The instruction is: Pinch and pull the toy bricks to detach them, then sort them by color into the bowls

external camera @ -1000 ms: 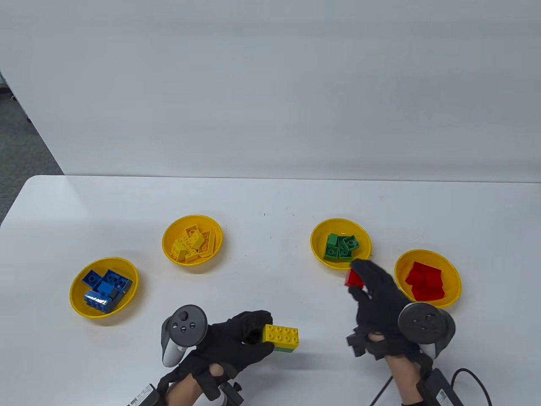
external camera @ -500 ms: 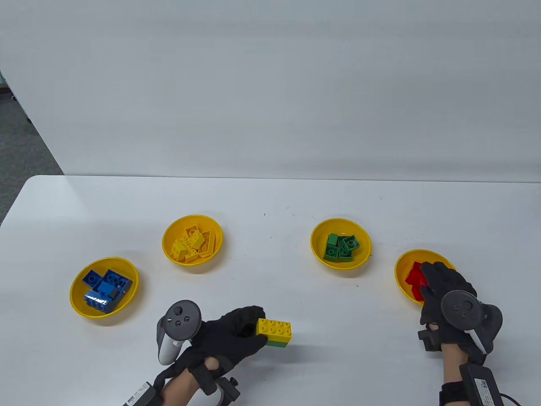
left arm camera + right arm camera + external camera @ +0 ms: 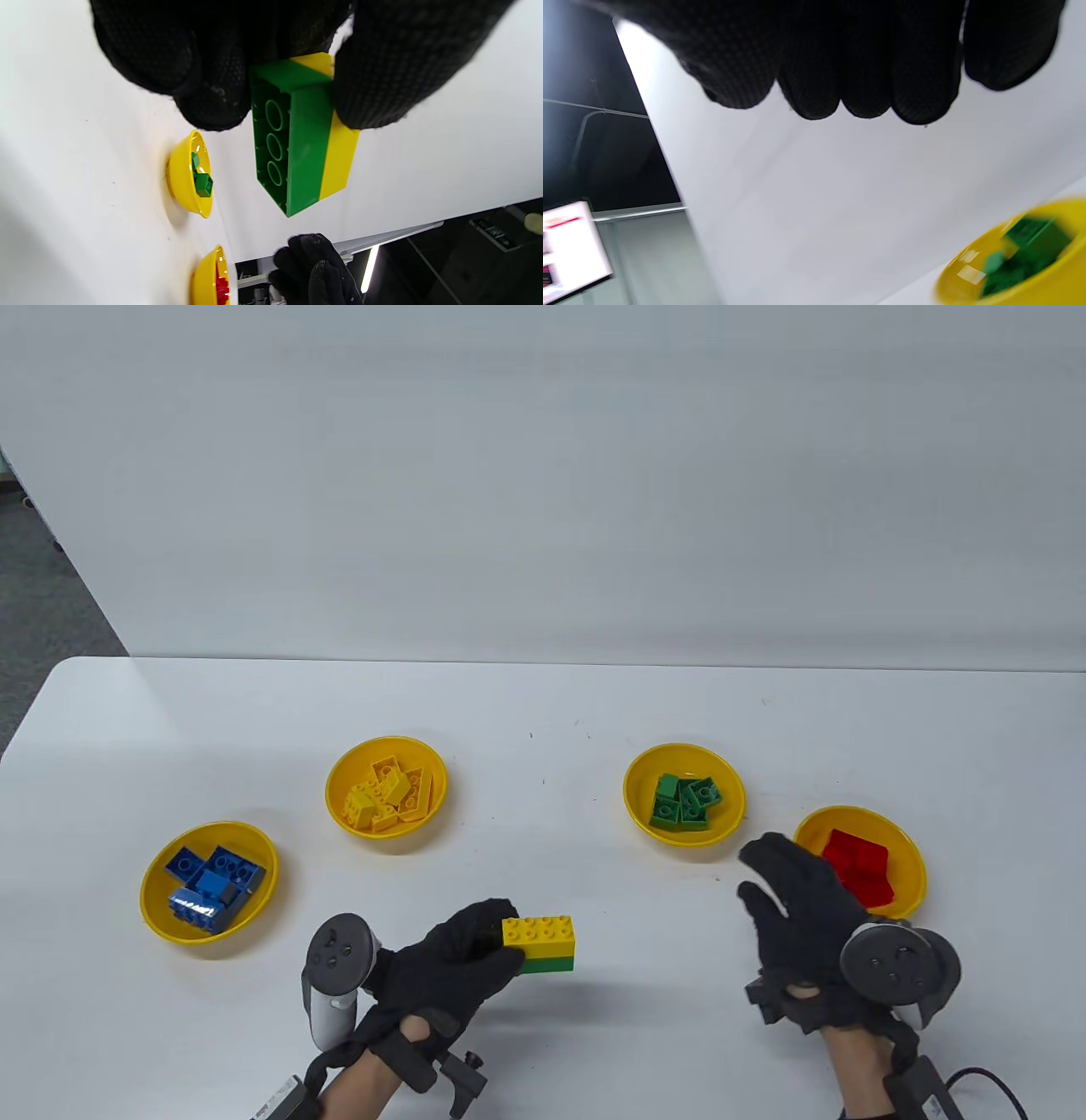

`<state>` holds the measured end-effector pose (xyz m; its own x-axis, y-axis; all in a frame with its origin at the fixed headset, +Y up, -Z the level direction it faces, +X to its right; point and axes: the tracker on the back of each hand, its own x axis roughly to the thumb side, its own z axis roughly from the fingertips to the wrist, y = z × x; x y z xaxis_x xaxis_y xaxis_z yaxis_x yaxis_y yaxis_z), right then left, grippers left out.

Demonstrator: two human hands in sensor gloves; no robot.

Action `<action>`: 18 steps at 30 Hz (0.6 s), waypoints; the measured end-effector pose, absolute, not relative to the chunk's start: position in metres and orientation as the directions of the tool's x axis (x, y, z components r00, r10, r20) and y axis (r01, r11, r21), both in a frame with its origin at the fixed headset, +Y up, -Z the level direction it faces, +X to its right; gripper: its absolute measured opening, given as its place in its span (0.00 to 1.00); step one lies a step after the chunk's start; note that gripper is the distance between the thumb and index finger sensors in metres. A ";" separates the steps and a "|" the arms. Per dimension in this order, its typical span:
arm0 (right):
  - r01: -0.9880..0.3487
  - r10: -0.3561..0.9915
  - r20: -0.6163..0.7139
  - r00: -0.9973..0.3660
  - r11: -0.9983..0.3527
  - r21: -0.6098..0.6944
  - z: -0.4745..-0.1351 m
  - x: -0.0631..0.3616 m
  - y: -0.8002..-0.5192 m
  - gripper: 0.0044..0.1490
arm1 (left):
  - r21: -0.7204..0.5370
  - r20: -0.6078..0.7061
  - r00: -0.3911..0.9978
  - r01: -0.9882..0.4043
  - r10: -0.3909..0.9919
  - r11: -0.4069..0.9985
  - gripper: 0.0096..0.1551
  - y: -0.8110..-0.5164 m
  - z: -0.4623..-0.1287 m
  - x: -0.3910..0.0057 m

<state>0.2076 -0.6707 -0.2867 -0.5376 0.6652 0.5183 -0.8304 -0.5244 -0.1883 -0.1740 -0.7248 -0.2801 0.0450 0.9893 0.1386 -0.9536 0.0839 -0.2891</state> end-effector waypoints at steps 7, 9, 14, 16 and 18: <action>-0.846 0.884 0.370 -0.285 -0.413 0.337 -0.273 0.115 -0.700 0.54 | -0.326 0.157 -0.006 -0.944 0.988 0.046 0.37 -0.724 -0.274 -0.164; -0.861 0.904 0.349 -0.247 -0.370 0.350 -0.272 0.106 -0.705 0.52 | -0.338 0.166 -0.008 -0.940 0.986 0.049 0.38 -0.723 -0.272 -0.159; -0.922 0.902 0.402 -0.160 -0.282 0.266 -0.270 0.112 -0.706 0.40 | -0.374 0.204 0.031 -0.921 0.978 0.107 0.39 -0.719 -0.273 -0.155; -0.940 0.881 0.439 -0.175 -0.282 0.192 -0.268 0.115 -0.703 0.39 | -0.409 0.224 0.067 -0.899 0.972 0.156 0.39 -0.716 -0.274 -0.154; -0.921 0.836 0.478 -0.268 -0.368 0.126 -0.264 0.114 -0.698 0.39 | -0.386 0.306 0.174 -0.876 0.936 0.289 0.44 -0.708 -0.273 -0.153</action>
<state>0.1141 -0.6975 -0.2635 -0.2685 0.8364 0.4779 -0.9212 -0.3679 0.1263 -0.1530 -0.7079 -0.2729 0.1740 0.9360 0.3060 -0.8758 0.2892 -0.3864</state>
